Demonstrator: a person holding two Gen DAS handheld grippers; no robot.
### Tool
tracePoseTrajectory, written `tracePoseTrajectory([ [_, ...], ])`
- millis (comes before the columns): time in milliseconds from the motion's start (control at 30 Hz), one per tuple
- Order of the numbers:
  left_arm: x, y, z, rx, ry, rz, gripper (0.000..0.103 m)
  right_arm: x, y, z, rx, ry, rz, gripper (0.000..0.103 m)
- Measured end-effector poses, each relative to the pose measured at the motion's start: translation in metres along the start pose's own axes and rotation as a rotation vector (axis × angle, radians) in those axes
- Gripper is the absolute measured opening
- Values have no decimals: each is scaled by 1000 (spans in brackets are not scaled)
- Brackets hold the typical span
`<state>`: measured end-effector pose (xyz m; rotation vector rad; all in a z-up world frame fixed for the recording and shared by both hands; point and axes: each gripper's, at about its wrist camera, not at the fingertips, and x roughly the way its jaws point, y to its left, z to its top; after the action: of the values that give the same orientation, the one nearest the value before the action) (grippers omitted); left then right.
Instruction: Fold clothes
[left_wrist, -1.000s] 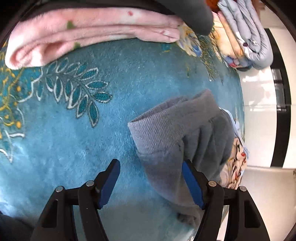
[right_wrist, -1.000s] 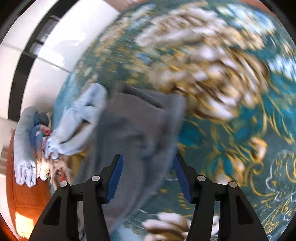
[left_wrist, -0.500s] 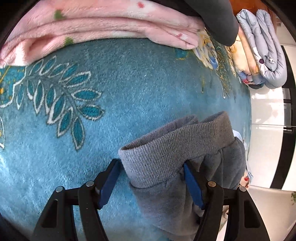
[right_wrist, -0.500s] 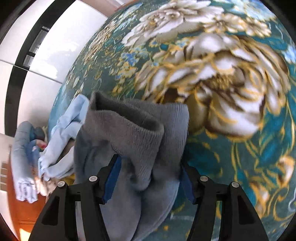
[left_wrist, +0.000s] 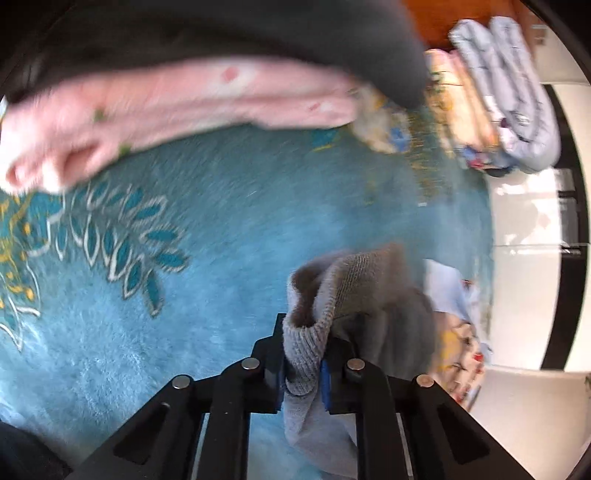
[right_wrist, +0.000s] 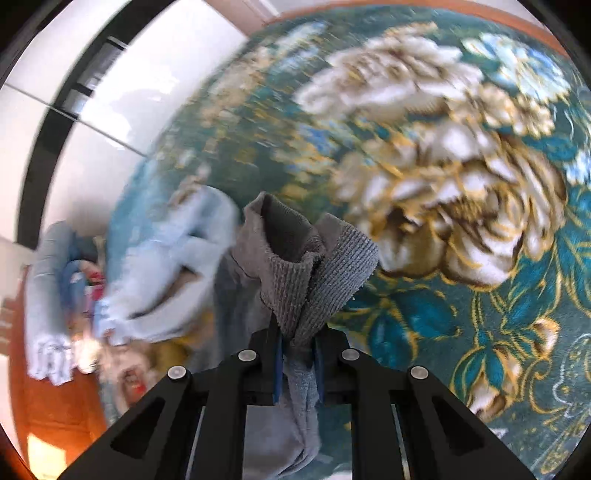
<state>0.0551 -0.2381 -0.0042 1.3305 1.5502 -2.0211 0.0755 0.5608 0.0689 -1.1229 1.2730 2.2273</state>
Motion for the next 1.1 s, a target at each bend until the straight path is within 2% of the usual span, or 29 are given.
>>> tracePoseTrajectory([
  [167, -70, -12, -2, 60, -17, -124, 11, -78, 22, -2, -60, -28, 141, 14],
  [233, -92, 0, 0, 82, -46, -133, 11, -106, 14, -10, -76, -34, 158, 14],
  [300, -93, 19, 1, 121, -53, -87, 12, -115, -3, -22, -114, -42, 114, 14],
  [367, -75, 54, -4, 81, -1, -1, 16, -106, -27, -36, -163, -23, 35, 14],
  [433, -53, 91, -9, 29, 60, 90, 16, -81, -65, -52, -150, 36, -77, 14],
  [500, -46, 125, -14, -111, 99, 83, 16, -64, -94, -63, -69, 72, -126, 14],
  [533, -51, 134, -12, -162, 91, 34, 17, -58, -107, -67, -21, 85, -139, 15],
  [567, -57, 133, -10, -159, 73, 8, 22, -51, -121, -72, 27, 99, -153, 17],
  [633, -71, 119, -5, -52, 18, 58, 26, -42, -139, -78, 94, 117, -176, 19],
  [700, -84, 103, -4, 58, -34, 105, 31, -49, -129, -73, 49, 101, -197, 24],
  [733, -89, 99, -5, 77, -47, 100, 32, -56, -122, -69, 16, 81, -223, 32],
  [767, -94, 97, -6, 84, -56, 86, 33, -62, -115, -65, -12, 56, -250, 41],
  [800, -97, 93, -7, 90, -61, 67, 34, -70, -108, -62, -45, 18, -287, 45],
  [833, -100, 89, -8, 96, -64, 46, 37, -79, -100, -59, -77, -25, -328, 47],
  [900, -94, 74, -17, 126, -44, 15, 40, -89, -72, -61, -164, -63, -328, 47],
  [967, -82, 56, -30, 162, 1, -20, 42, -80, -42, -70, -243, -5, -240, 47],
  [1100, -51, 29, -55, 216, 137, -48, 44, -22, 30, -132, -413, 287, -20, 47],
])
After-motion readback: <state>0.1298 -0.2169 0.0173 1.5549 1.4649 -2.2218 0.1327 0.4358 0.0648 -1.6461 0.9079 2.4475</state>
